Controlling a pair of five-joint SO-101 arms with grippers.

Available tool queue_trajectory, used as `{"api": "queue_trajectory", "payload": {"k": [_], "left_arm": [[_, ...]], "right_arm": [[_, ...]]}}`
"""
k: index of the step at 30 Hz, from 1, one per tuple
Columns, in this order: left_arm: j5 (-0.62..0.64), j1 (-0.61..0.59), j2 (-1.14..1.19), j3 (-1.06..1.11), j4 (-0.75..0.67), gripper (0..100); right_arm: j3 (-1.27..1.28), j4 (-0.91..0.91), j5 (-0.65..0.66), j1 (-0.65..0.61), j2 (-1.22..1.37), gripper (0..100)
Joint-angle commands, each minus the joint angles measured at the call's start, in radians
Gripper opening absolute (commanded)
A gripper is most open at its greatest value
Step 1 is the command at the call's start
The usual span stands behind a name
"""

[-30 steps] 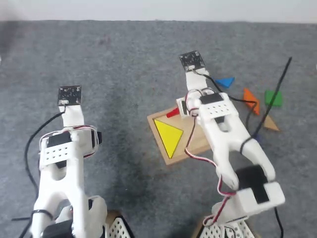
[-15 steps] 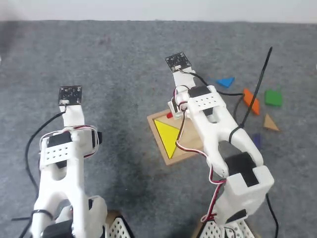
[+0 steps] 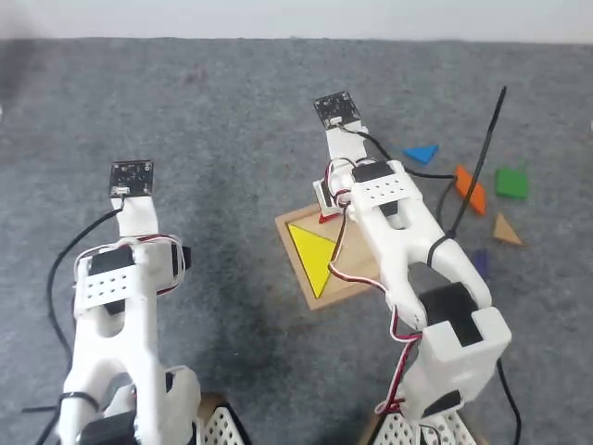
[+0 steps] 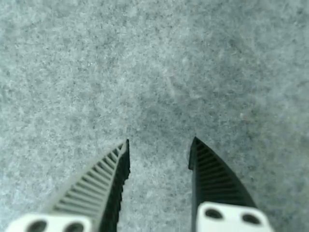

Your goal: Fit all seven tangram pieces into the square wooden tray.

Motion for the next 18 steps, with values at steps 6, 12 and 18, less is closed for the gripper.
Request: {"api": "queue_trajectory", "payload": {"k": [6,12,18], "left_arm": [[-0.008,0.008,-0.026,-0.005,-0.020,20],[-0.008,0.008,-0.026,-0.004,-0.020,20],[-0.008,0.008,-0.026,-0.004,-0.020,20]], "right_arm": [[-0.069,-0.008,-0.009,-0.001,0.048,24.6],[-0.078,0.168,-0.009,-0.030,0.104,24.6],[-0.072,0.341,-0.014,-0.036,0.056,24.5]]}}
